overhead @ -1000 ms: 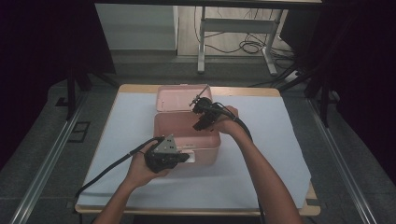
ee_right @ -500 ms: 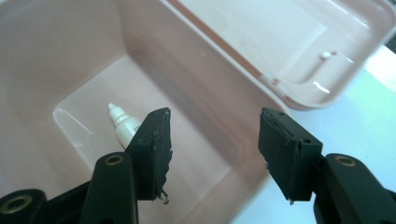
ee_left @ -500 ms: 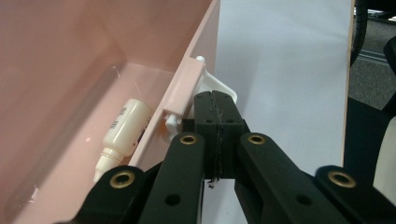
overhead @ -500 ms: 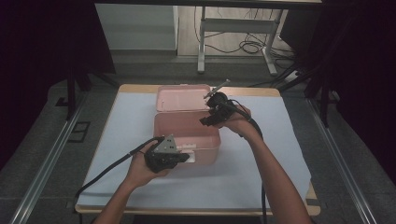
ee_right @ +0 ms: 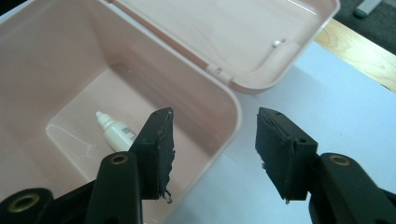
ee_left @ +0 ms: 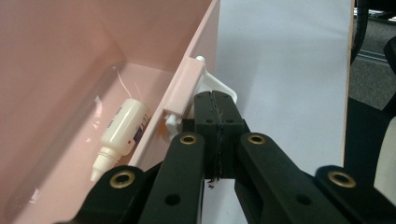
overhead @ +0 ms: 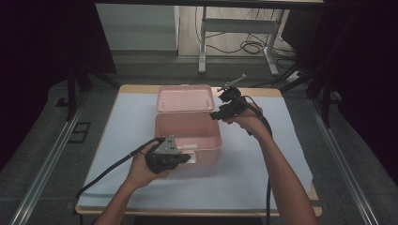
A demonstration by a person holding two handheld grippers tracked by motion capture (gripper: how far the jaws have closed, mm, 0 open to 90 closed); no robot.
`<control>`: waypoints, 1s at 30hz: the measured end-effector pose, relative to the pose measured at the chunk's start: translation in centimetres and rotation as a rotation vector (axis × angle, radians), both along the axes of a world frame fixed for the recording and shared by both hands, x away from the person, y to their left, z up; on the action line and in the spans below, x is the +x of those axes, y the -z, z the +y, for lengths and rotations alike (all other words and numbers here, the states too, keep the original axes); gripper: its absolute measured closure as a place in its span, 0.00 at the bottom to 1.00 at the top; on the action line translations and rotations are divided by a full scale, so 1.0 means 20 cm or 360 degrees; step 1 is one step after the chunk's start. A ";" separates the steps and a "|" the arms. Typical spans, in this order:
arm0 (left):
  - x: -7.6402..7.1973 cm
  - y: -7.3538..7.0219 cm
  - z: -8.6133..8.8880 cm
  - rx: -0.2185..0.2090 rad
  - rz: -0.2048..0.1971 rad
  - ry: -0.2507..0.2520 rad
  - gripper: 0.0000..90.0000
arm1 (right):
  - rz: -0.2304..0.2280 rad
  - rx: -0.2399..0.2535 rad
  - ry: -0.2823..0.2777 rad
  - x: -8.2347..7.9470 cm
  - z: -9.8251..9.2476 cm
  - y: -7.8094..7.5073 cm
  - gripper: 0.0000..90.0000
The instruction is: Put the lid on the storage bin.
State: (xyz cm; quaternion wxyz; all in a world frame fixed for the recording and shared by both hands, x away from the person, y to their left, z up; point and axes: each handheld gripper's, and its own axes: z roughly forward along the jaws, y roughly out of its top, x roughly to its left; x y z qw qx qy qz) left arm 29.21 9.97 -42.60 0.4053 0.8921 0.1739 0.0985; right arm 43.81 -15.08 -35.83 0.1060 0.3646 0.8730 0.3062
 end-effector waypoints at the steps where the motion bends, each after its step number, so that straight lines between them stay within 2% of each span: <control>1: 0.00 0.00 0.00 -0.0008 0.0003 -0.0003 1.00 | 0.0003 -0.0004 0.0014 0.01 -0.01 0.00 0.52; 5: 0.00 0.00 0.00 -0.0009 0.0003 -0.0001 1.00 | 0.0020 0.0005 0.0063 0.03 -0.02 0.00 0.53; 9: 0.00 0.00 0.00 -0.0007 0.0004 -0.0002 1.00 | 0.0034 0.0023 0.0165 0.10 -0.05 0.01 0.54; 11: 0.00 0.00 0.00 -0.0008 0.0004 -0.0002 1.00 | 0.0039 0.0021 0.0175 0.11 -0.05 0.01 0.54; 12: 0.00 0.00 0.00 0.0004 0.0002 0.0004 1.00 | 0.0043 0.0010 0.0206 0.14 -0.05 0.01 0.55; 15: 0.00 0.00 0.00 0.0004 0.0002 0.0006 1.00 | 0.0038 0.0006 0.0237 0.17 -0.04 0.01 0.56; 16: 0.00 0.00 0.00 0.0004 0.0003 0.0008 1.00 | 0.0035 0.0018 0.0277 0.20 -0.04 0.01 0.57; 19: 0.00 0.00 0.00 0.0018 -0.0004 0.0020 1.00 | 0.0044 0.0014 0.0309 0.24 -0.02 0.02 0.58; 24: 0.00 0.00 0.00 -0.0017 0.0016 0.0002 1.00 | 0.0061 0.0022 0.0344 0.30 -0.01 0.03 0.60; 27: 0.00 0.00 0.00 -0.0003 0.0010 0.0009 1.00 | 0.0091 0.0031 0.0389 0.37 0.01 0.05 0.61; 30: 0.00 0.00 0.00 -0.0001 0.0008 0.0010 1.00 | 0.0104 0.0034 0.0410 0.40 0.02 0.07 0.61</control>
